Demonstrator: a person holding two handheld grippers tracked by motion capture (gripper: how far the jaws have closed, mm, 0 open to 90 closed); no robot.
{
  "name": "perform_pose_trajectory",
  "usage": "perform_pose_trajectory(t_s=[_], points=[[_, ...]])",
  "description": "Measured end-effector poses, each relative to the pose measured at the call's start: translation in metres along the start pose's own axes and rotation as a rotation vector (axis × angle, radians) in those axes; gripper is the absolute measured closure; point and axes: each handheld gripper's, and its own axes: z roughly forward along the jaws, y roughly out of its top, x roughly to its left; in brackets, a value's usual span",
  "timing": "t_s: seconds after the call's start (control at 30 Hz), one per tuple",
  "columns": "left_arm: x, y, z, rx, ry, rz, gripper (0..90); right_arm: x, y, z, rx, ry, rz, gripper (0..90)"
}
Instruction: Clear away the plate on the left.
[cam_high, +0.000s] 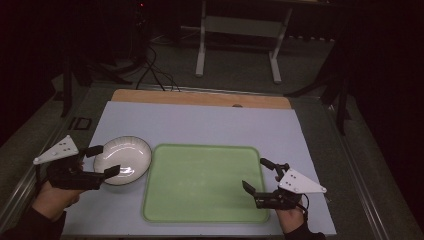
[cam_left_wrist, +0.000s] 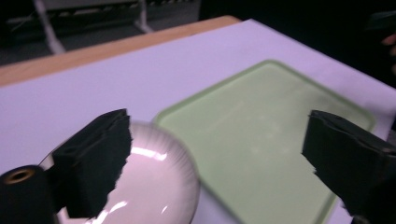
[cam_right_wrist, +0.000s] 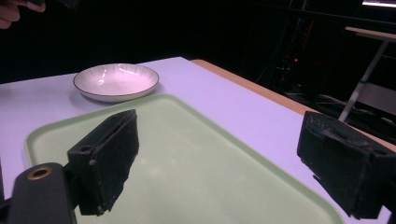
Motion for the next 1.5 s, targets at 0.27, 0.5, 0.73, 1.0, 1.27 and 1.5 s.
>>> perform_pose_trajectory(t_s=[0.27,0.5,0.73,1.0,1.27,1.5], points=[[0.032,-0.023,-0.004,0.068,0.106,-0.132,10.2,0.0,0.0,0.0,0.0,-0.001,0.0,12.6],[0.056,-0.042,0.007,0.152,0.167,-0.27,11.6,0.0,0.0,0.001,0.006,0.0,0.003,12.6],[0.074,-0.051,0.013,0.196,0.204,-0.394,15.1,0.001,-0.001,0.002,0.013,0.003,0.001,12.6],[0.091,-0.063,0.023,0.267,0.237,-0.535,17.9,0.001,-0.001,0.003,0.017,0.006,-0.002,12.7],[0.102,-0.07,0.031,0.343,0.296,-0.659,25.4,0.002,-0.001,0.003,0.024,0.009,-0.004,12.7],[0.109,-0.076,0.035,0.351,0.249,-0.75,40.0,0.002,-0.001,0.004,0.025,0.014,-0.001,12.7]])
